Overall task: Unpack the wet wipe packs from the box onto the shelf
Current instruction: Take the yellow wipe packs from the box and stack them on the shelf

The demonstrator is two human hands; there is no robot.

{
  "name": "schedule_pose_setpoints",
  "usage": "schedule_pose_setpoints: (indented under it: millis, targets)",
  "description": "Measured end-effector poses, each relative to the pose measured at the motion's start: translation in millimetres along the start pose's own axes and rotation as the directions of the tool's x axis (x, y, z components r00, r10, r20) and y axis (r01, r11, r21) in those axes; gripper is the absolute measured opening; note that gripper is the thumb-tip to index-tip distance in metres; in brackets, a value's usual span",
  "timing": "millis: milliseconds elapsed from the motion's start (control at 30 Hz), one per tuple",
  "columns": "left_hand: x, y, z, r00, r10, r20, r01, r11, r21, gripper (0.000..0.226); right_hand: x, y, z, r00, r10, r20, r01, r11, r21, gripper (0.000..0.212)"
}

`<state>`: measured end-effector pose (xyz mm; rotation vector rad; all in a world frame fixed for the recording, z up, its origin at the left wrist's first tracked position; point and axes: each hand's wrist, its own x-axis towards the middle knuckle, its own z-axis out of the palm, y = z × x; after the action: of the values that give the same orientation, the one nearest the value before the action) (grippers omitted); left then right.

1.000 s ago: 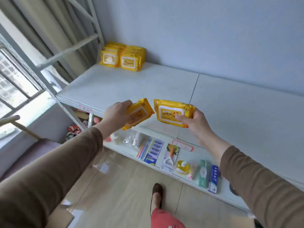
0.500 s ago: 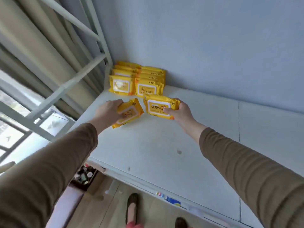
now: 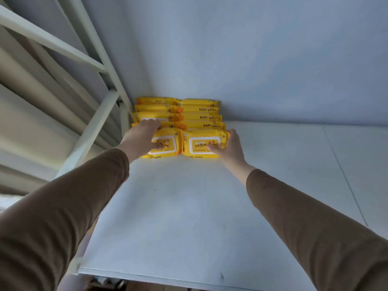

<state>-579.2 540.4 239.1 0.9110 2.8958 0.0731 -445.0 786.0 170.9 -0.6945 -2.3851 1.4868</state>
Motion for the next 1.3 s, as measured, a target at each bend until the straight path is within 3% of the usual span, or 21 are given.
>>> schedule_pose_setpoints:
  millis: [200, 400, 600, 733, 900, 1100, 1300]
  targets:
    - [1, -16, 9, 0.996, 0.036, -0.076, -0.032, 0.998, 0.062, 0.059, -3, -3, 21, 0.992, -0.027, -0.125, 0.01, 0.991, -0.137, 0.058]
    - [-9, -7, 16, 0.986, 0.031, -0.162, -0.02, 0.997, 0.07, 0.071, -13, -7, 18, 0.985, 0.046, -0.167, -0.081, 0.975, -0.206, 0.066]
    - [-30, 40, 30, 0.919, 0.176, -0.352, -0.162, 0.984, 0.07, 0.073, -57, 4, -25, 0.987, 0.03, -0.156, -0.074, 0.956, -0.285, 0.067]
    - [-40, 119, 45, 0.894, 0.307, -0.328, -0.325, 0.946, -0.001, 0.066, -109, 29, -92, 0.984, -0.026, -0.178, -0.05, 0.91, -0.411, 0.049]
    - [-73, 259, 64, 0.838, 0.488, -0.244, -0.523, 0.846, -0.106, 0.057, -205, 76, -196, 0.956, -0.057, -0.287, -0.114, 0.831, -0.545, 0.041]
    - [-156, 435, 87, 0.686, 0.691, -0.228, -0.726, 0.671, -0.149, 0.052, -341, 145, -313, 0.921, -0.019, -0.388, -0.221, 0.796, -0.564, 0.039]
    - [-261, 587, 125, 0.579, 0.792, -0.191, -0.815, 0.556, -0.165, 0.051, -479, 221, -414, 0.895, 0.085, -0.439, -0.334, 0.78, -0.529, 0.038]
